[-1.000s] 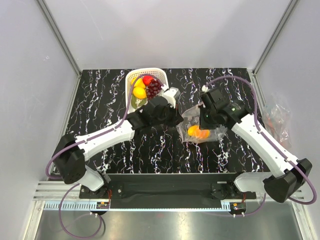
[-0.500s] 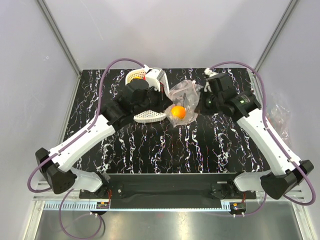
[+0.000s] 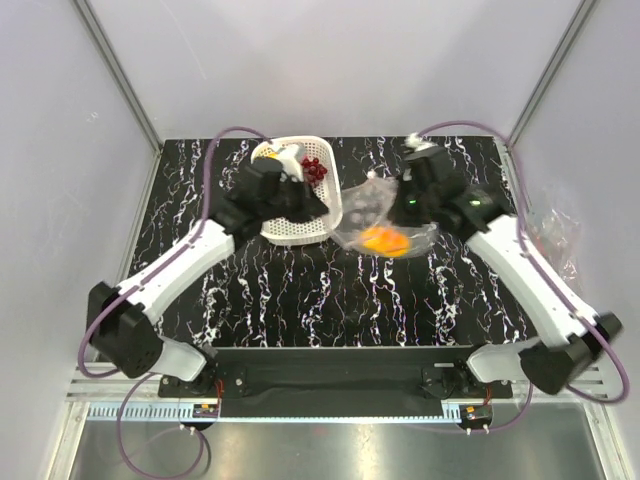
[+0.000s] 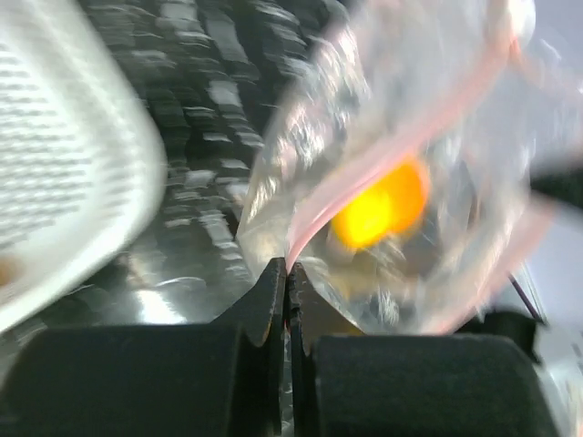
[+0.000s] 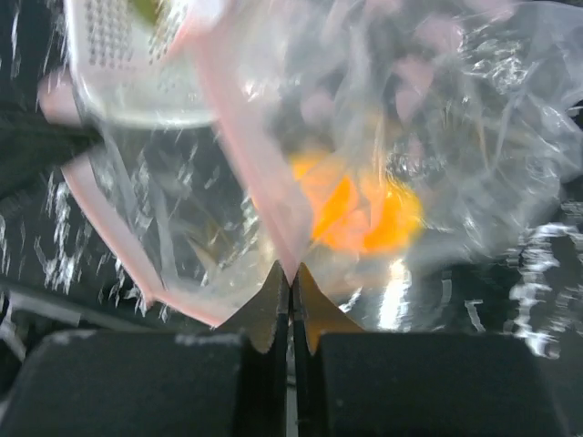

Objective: Place the food in the zip-top bag and seal the zipper
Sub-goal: Adjust the zipper food storage bag at the center of the board.

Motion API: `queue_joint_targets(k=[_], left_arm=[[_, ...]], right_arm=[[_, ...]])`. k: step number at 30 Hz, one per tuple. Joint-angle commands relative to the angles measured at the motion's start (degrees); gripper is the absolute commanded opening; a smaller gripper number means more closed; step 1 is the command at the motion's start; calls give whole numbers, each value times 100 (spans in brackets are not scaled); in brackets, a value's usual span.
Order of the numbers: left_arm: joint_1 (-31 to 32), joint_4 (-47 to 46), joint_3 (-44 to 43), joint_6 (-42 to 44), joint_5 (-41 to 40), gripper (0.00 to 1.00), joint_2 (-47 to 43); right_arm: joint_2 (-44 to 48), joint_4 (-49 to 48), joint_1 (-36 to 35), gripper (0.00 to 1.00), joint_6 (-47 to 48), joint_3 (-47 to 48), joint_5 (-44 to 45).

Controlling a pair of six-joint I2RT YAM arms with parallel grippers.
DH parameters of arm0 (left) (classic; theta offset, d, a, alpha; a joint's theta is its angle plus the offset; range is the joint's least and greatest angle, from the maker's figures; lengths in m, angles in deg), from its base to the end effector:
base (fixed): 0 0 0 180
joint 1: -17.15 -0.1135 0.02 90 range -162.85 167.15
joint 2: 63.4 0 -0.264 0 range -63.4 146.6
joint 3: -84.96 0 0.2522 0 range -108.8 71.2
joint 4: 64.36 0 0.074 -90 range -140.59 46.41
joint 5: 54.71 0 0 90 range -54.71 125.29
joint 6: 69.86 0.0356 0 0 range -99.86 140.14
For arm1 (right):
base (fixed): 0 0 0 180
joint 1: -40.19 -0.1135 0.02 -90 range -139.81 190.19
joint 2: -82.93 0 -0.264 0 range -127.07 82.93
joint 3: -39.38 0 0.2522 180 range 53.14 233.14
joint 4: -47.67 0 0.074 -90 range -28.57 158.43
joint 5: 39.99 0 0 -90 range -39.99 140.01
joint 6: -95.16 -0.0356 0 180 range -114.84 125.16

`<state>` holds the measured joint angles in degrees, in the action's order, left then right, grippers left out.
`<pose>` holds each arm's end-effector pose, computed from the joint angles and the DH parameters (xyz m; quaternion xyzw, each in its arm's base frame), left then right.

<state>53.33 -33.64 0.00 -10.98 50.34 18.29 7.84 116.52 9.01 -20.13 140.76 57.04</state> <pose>0.2608 -0.2022 0.3392 0.1053 0.8435 -0.3784 0.3664 0.2236 0.1302 0.4064 -0.0223 0.9139 0.1405 0.3803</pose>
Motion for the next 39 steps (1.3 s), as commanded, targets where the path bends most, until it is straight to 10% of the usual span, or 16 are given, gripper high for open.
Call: queue_joint_targets(k=[1, 10, 28, 31, 36, 39], left_arm=[[-77, -61, -437, 35, 198, 0, -366], [890, -535, -808, -194, 404, 0, 339], [785, -1193, -70, -97, 455, 3, 1234], [776, -1317, 70, -79, 272, 13, 1218], [715, -1291, 238, 158, -98, 65, 876], [478, -1203, 343, 246, -143, 78, 577]], right_arm=[[-287, -472, -389, 0, 33, 186, -685], [635, 371, 533, 0, 236, -226, 931], [4, 362, 534, 0, 772, -535, 106], [-172, 397, 534, 0, 842, -500, 132], [-383, 459, 534, 0, 922, -342, 150], [-410, 406, 534, 0, 930, -359, 176]])
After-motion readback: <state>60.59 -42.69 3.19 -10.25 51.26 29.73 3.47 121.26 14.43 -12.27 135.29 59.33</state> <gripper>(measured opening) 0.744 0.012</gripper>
